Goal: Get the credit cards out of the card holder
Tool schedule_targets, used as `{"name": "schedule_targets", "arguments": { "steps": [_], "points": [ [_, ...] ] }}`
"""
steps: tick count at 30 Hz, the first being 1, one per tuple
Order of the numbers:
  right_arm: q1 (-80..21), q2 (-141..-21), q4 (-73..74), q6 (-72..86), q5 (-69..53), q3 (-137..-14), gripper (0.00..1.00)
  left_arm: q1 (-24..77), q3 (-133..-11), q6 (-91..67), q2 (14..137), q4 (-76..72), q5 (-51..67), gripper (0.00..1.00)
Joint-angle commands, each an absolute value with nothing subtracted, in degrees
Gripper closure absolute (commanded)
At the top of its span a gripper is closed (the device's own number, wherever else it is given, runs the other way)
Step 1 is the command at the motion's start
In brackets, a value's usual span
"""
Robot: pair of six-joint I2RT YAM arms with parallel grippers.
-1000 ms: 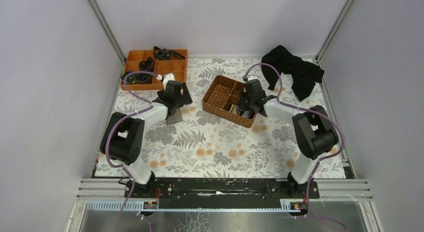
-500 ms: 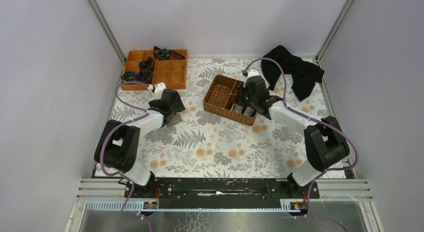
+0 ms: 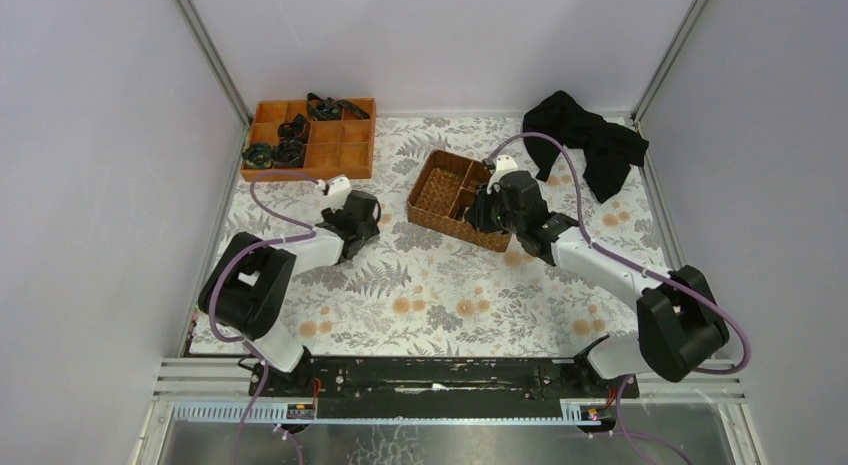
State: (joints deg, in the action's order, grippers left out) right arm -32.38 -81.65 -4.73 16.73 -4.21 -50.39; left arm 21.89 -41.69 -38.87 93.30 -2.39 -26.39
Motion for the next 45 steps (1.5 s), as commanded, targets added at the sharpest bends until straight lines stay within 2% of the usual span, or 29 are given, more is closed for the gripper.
{"name": "schedule_targets", "arguments": {
  "steps": [1,3,10,15,19,22,26,34,39,45],
  "points": [
    [-33.4,-77.4,-6.3,16.5,-4.2,-48.1,0.74,26.6,-41.1,-40.2,94.4,2.9,-25.9,0.43],
    [-33.4,-76.2,-6.1,16.6,-3.7,-47.0,0.74,28.0,-40.1,-41.3,92.6,3.5,-24.4,0.48],
    [-33.5,-74.1,-5.7,17.1,-4.2,-43.9,0.73,35.9,-36.7,-45.5,86.5,4.5,-17.0,0.48],
    [-34.3,-73.9,-6.9,18.1,-4.3,-41.2,0.67,43.6,-38.6,-47.4,88.5,3.8,-13.9,0.46],
    [-35.3,-73.2,-6.4,18.2,-4.1,-40.3,0.63,48.7,-40.1,-49.1,91.4,3.5,-14.0,0.41],
    [-35.8,-72.4,-6.8,18.6,-4.3,-39.1,0.57,50.1,-40.9,-49.3,93.3,2.7,-13.7,0.22],
    [-37.1,-73.1,-8.9,19.5,-5.5,-37.5,0.52,50.3,-45.2,-46.1,95.2,5.0,-15.5,0.09],
    [-41.6,-81.7,-7.7,16.4,-6.8,-43.2,0.52,50.2,-55.2,-40.9,94.0,14.4,-18.3,0.05],
    [-41.6,-80.4,-11.1,16.3,-7.4,-43.6,0.54,49.7,-57.3,-38.5,88.1,18.8,-28.0,0.02],
    [-41.6,-82.7,11.5,18.9,-6.5,-60.5,0.52,48.3,-55.4,-36.5,82.6,18.9,-26.2,0.00]
  ]
}}
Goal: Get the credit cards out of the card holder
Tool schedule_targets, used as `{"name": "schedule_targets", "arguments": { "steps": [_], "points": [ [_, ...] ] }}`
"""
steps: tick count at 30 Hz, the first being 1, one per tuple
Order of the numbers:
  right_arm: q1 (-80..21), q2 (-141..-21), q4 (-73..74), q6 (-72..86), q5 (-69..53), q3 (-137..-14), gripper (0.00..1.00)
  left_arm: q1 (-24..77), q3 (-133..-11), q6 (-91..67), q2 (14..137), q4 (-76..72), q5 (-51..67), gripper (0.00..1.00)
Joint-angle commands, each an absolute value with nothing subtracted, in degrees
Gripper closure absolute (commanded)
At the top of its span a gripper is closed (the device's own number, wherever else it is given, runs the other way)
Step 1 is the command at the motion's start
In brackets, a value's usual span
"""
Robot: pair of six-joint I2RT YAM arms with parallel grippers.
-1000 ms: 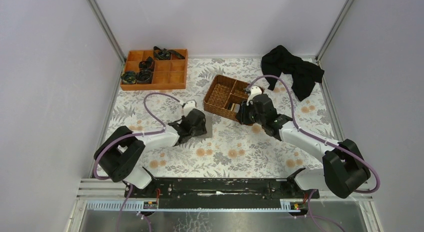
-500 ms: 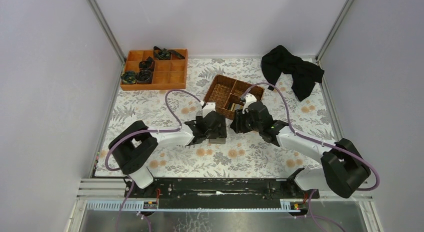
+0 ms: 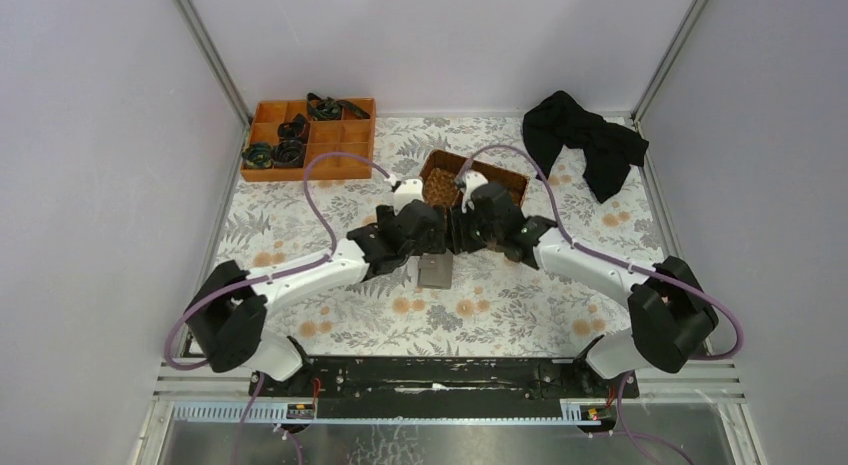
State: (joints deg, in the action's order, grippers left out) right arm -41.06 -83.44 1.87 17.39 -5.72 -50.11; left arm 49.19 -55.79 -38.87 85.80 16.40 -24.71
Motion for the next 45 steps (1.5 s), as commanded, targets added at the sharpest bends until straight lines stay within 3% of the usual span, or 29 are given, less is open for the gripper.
{"name": "schedule_targets", "arguments": {
  "steps": [1,4,7,10,12,15,20,23,26,34,45],
  "points": [
    [-41.7,-81.8,12.9,19.5,-6.5,-61.8,0.52,48.3,-54.7,-36.8,81.5,19.4,-25.8,0.00],
    [-41.7,-79.2,12.9,20.2,-4.5,-61.3,0.52,47.9,-47.6,-34.2,75.9,12.8,-23.2,0.00],
    [-41.7,-78.4,10.0,19.6,-3.2,-56.2,0.52,47.7,-35.5,-28.7,67.8,-2.1,-19.3,0.00],
    [-41.8,-76.1,-1.9,21.0,-1.6,-45.3,0.51,47.5,-22.0,-27.8,58.9,-18.8,-16.3,0.00],
    [-41.8,-77.2,-0.3,21.3,-0.1,-47.0,0.51,47.4,-18.5,-28.6,55.0,-24.4,-18.5,0.00],
    [-42.2,-80.7,5.7,19.5,-1.4,-53.4,0.51,46.9,-22.1,-31.1,51.5,-16.0,-27.5,0.03],
    [-42.6,-86.6,3.4,16.9,-2.6,-54.6,0.50,43.4,-26.2,-35.7,58.0,-9.9,-31.8,0.05],
    [-42.7,-90.1,3.6,16.6,-4.3,-55.6,0.33,41.5,-27.6,-37.7,61.8,-9.2,-30.5,0.04],
    [-43.3,-93.0,4.4,14.9,-6.0,-57.5,0.30,41.2,-27.2,-37.5,63.0,-11.2,-31.2,0.04],
    [-45.1,-98.5,6.0,10.8,-1.6,-61.9,0.33,38.0,-25.0,-35.9,65.7,-15.7,-29.0,0.06],
    [-49.2,-103.5,5.0,11.5,-2.0,-62.1,0.47,37.2,-18.7,-37.1,60.4,-19.6,-28.9,0.08]
  ]
}}
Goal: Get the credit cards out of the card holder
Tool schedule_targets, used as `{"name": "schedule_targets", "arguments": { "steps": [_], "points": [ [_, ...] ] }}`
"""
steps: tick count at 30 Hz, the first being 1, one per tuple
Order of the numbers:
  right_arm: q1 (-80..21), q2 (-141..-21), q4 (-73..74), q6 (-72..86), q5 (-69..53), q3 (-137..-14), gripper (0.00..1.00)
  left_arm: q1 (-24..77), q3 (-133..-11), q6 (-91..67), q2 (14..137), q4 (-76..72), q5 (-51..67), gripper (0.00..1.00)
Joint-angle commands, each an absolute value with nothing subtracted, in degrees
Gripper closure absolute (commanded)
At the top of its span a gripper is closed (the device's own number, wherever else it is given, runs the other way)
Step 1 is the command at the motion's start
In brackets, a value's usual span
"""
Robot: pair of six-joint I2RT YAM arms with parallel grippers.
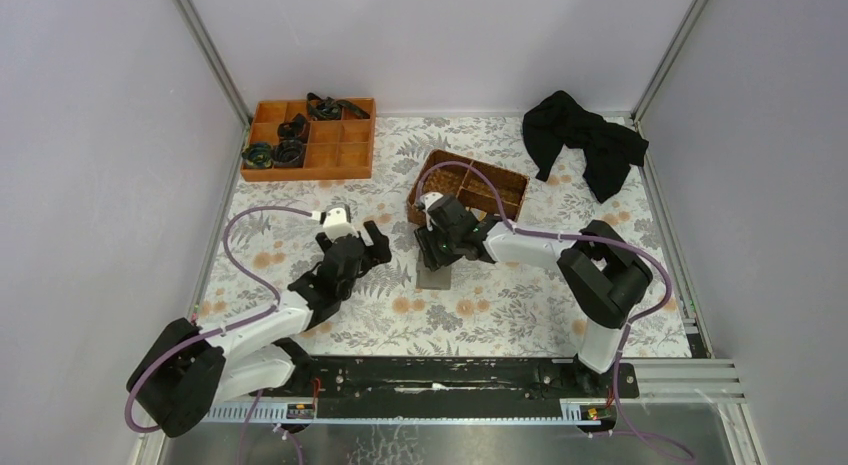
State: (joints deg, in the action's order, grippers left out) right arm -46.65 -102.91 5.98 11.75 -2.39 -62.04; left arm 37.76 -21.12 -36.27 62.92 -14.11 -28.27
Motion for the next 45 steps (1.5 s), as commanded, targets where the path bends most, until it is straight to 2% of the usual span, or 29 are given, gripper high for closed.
{"name": "schedule_targets", "arguments": {
  "steps": [1,12,14,16,17,19,22,23,25,27,29,35,38,41,42,43,45],
  "points": [
    [-49.6,-103.8,4.7,11.8,-1.9,-61.5,0.47,37.2,-18.2,-37.2,60.1,-19.8,-28.8,0.08],
    [-52.8,-100.2,-0.4,15.5,0.1,-54.4,0.46,37.1,-15.3,-37.6,59.3,-20.4,-26.4,0.09],
    [-52.8,-100.1,0.8,16.5,0.6,-54.9,0.53,37.1,-15.9,-37.6,60.0,-21.0,-24.4,0.10],
    [-52.9,-98.3,0.6,17.4,2.1,-54.1,0.56,37.1,-16.6,-35.9,61.3,-22.8,-20.9,0.12],
    [-52.9,-96.4,-0.3,17.9,3.1,-53.2,0.57,37.2,-17.0,-33.9,62.5,-24.4,-17.3,0.12],
    [-52.9,-91.8,-2.2,18.1,4.4,-51.3,0.65,37.2,-18.4,-30.2,66.2,-27.4,-9.9,0.12],
    [-52.8,-86.8,-1.6,17.3,6.0,-51.5,0.70,37.5,-20.4,-26.9,70.3,-30.4,-3.0,0.19],
    [-52.9,-85.8,-0.7,17.0,6.3,-51.8,0.70,37.5,-20.9,-25.3,71.2,-31.8,-0.6,0.18],
    [-52.9,-84.4,0.9,16.8,6.5,-52.1,0.70,37.5,-22.3,-20.3,73.3,-34.2,7.0,0.08],
    [-52.9,-83.1,1.0,17.7,6.1,-50.2,0.70,37.5,-26.3,-15.7,75.7,-30.7,12.5,0.01],
    [-52.9,-81.6,-1.0,18.7,4.2,-47.3,0.71,37.4,-29.4,-13.5,78.4,-28.2,14.1,0.00],
    [-52.9,-81.4,-4.6,21.1,1.6,-42.6,0.71,36.6,-28.2,-17.3,81.8,-33.3,13.6,0.00],
    [-52.9,-80.9,-6.2,21.7,0.0,-41.1,0.75,36.4,-27.5,-24.0,80.9,-31.1,5.0,0.05],
    [-53.3,-80.4,-7.0,21.6,-2.0,-40.6,0.81,36.4,-26.5,-29.9,79.6,-28.6,-5.4,0.20],
    [-53.8,-80.4,-6.4,21.5,-1.8,-40.8,0.86,36.5,-26.6,-30.6,79.4,-27.7,-7.6,0.24],
    [-54.7,-80.4,-5.8,21.6,-1.3,-41.1,0.96,36.4,-26.7,-30.6,79.6,-27.0,-8.8,0.26],
    [-56.3,-80.2,-5.5,22.2,-1.1,-40.8,1.00,36.4,-28.0,-30.4,80.5,-24.5,-10.6,0.36]
  ]
}}
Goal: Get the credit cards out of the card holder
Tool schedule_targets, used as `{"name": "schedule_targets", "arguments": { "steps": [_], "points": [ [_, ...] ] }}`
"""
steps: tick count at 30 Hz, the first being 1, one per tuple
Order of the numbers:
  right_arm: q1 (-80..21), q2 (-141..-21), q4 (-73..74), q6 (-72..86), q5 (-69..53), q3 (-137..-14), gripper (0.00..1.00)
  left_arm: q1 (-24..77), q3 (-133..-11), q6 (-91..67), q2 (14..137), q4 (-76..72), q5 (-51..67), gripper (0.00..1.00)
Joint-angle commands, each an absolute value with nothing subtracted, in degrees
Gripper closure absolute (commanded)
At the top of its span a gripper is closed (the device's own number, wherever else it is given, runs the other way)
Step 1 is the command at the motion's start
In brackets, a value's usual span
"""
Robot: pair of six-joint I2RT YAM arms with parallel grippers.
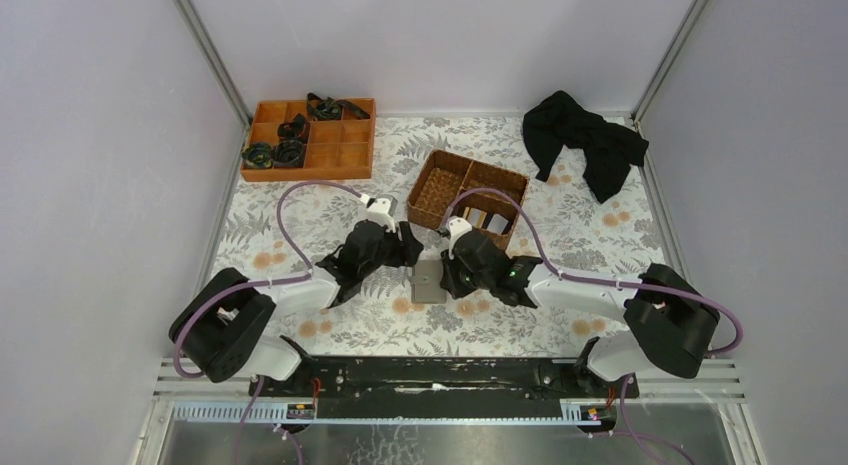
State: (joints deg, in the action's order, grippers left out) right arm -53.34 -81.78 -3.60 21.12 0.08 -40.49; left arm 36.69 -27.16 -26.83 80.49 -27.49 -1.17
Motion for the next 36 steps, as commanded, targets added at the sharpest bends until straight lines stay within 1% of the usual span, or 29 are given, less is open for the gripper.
{"name": "schedule_targets", "arguments": {
  "steps": [1,3,4,5,6,9,10,12,15,19,24,28,30,36],
  "points": [
    [-57.3,-80.1,-6.0,22.9,-1.1,-40.3,1.00,36.4,-28.6,-30.5,81.2,-23.4,-11.3,0.45],
    [-59.0,-80.2,-7.2,24.5,-1.5,-39.2,1.00,36.4,-29.4,-30.8,82.6,-22.1,-11.9,0.61],
    [-59.9,-80.5,-7.7,25.2,-1.6,-38.6,1.00,36.4,-29.3,-30.2,82.9,-22.6,-11.0,0.64],
    [-60.8,-81.1,-8.1,26.0,-1.6,-38.1,1.00,36.4,-28.9,-29.3,83.2,-24.0,-7.8,0.61],
    [-61.7,-81.4,-8.2,26.6,-1.3,-37.6,1.00,36.3,-28.6,-28.4,83.1,-25.4,-5.9,0.55],
    [-63.0,-81.9,-9.5,28.8,-1.3,-35.5,1.00,36.3,-27.7,-26.3,82.7,-28.3,-0.5,0.23],
    [-63.0,-81.6,-10.0,29.4,-1.0,-34.6,1.00,36.2,-27.4,-25.8,82.5,-29.2,0.3,0.17],
    [-63.0,-81.3,-10.4,30.2,0.5,-33.4,1.00,35.9,-26.3,-25.5,82.2,-30.9,0.9,0.12],
    [-62.5,-82.2,-8.0,29.4,4.0,-34.3,1.00,35.9,-25.8,-25.1,81.5,-31.1,1.6,0.10],
    [-57.7,-83.7,-6.1,28.9,1.9,-37.0,1.00,35.9,-24.1,-24.7,79.1,-31.2,2.6,0.10],
    [-53.9,-85.8,-5.9,26.0,1.0,-40.7,1.00,35.9,-19.9,-24.6,74.5,-31.5,3.0,0.14],
    [-52.4,-88.7,-5.7,24.3,-0.1,-43.6,1.00,35.9,-17.8,-24.3,71.7,-32.5,4.1,0.27],
    [-52.1,-89.5,-6.1,23.7,-0.2,-44.5,1.00,35.9,-17.8,-24.0,71.4,-32.1,4.4,0.31],
    [-49.7,-92.9,-7.4,22.4,-1.6,-46.6,1.00,35.9,-18.7,-23.4,72.5,-32.7,6.9,0.33]
  ]
}}
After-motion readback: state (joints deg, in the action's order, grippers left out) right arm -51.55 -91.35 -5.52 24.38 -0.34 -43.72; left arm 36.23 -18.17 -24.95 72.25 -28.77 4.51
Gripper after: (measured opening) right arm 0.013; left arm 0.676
